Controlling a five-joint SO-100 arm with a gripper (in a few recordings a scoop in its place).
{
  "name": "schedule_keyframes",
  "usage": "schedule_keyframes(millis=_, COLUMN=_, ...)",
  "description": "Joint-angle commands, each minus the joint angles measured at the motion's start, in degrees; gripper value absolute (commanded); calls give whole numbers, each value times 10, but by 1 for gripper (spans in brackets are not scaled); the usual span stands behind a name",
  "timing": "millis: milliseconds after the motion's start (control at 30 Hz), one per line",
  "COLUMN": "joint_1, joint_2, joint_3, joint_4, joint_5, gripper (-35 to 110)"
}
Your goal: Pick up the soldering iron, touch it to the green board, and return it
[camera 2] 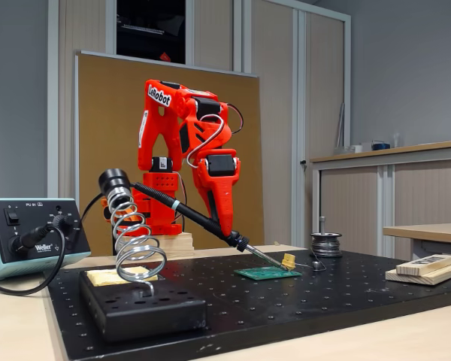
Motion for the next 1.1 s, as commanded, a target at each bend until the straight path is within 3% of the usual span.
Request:
schedule_keyframes(millis=0, joint_1=-11, joint_2=27, joint_3=-4, joint_4=2, joint_5=2, gripper=0)
schedule_keyframes(millis=1067, joint_1=-8, joint_2=33, joint_3=-1, joint_4=7, joint_5=-2, gripper=0)
